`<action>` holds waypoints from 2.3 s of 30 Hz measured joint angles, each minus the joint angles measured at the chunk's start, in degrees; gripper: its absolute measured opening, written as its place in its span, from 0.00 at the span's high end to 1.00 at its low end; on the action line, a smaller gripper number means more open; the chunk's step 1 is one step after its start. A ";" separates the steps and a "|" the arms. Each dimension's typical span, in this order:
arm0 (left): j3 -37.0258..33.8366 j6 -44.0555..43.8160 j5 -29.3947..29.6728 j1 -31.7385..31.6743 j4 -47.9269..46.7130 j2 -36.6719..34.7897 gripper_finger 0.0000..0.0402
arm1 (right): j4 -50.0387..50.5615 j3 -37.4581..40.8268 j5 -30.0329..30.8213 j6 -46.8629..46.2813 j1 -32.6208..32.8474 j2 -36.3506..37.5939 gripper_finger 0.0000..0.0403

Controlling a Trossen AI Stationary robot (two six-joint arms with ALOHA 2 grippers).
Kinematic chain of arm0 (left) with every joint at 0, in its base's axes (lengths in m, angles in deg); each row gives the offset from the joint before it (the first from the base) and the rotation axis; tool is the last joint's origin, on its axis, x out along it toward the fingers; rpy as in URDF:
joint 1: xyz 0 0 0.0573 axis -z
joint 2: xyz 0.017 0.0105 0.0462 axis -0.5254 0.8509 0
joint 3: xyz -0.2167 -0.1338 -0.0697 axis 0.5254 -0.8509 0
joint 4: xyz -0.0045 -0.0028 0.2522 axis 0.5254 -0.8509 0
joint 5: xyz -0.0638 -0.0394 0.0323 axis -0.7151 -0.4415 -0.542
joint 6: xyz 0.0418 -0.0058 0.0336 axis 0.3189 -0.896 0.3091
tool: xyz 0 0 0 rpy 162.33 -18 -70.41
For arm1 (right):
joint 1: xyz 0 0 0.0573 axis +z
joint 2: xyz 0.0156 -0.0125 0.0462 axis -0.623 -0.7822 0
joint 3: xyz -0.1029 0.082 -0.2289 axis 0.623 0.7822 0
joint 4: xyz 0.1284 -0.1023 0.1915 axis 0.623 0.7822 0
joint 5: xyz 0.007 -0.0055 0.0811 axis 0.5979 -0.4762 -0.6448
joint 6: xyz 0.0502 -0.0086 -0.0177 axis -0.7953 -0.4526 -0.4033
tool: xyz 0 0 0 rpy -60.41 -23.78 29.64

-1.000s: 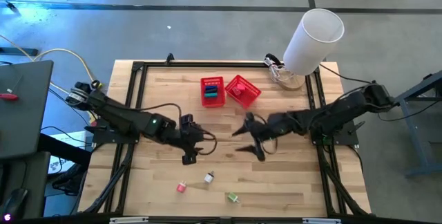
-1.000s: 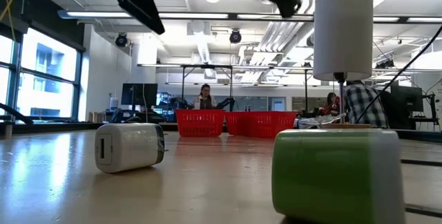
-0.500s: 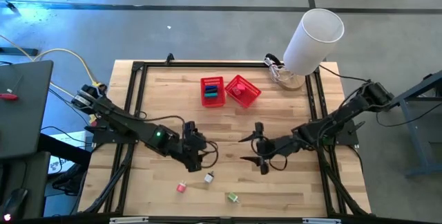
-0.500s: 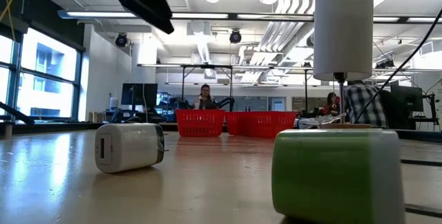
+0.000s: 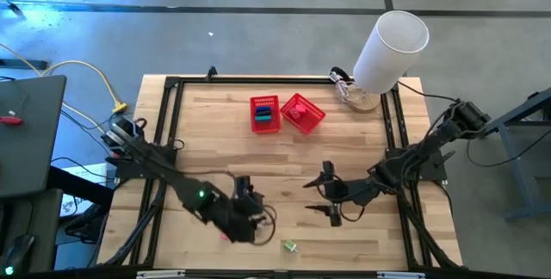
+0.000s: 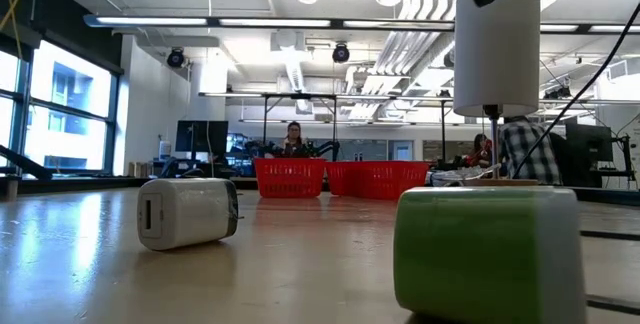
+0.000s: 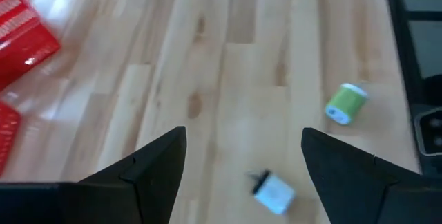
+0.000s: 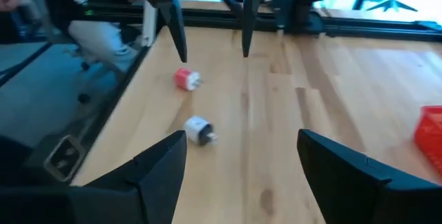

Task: Pick & Place Office items
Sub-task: Put the white charger adapter into the right red bin

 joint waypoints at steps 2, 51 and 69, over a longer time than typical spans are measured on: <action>2.30 -1.95 0.62 1.13 -2.87 1.81 0.31 | 0.20 0.00 -0.17 -0.08 0.88 0.00 0.35; 5.81 -40.82 -20.21 -1.95 -7.04 17.33 0.31 | 1.12 0.02 -4.03 -10.61 2.44 -4.11 0.35; 5.70 -39.75 -22.42 -3.33 -6.61 19.24 0.31 | 0.01 0.02 -4.23 -13.42 2.44 -4.11 0.35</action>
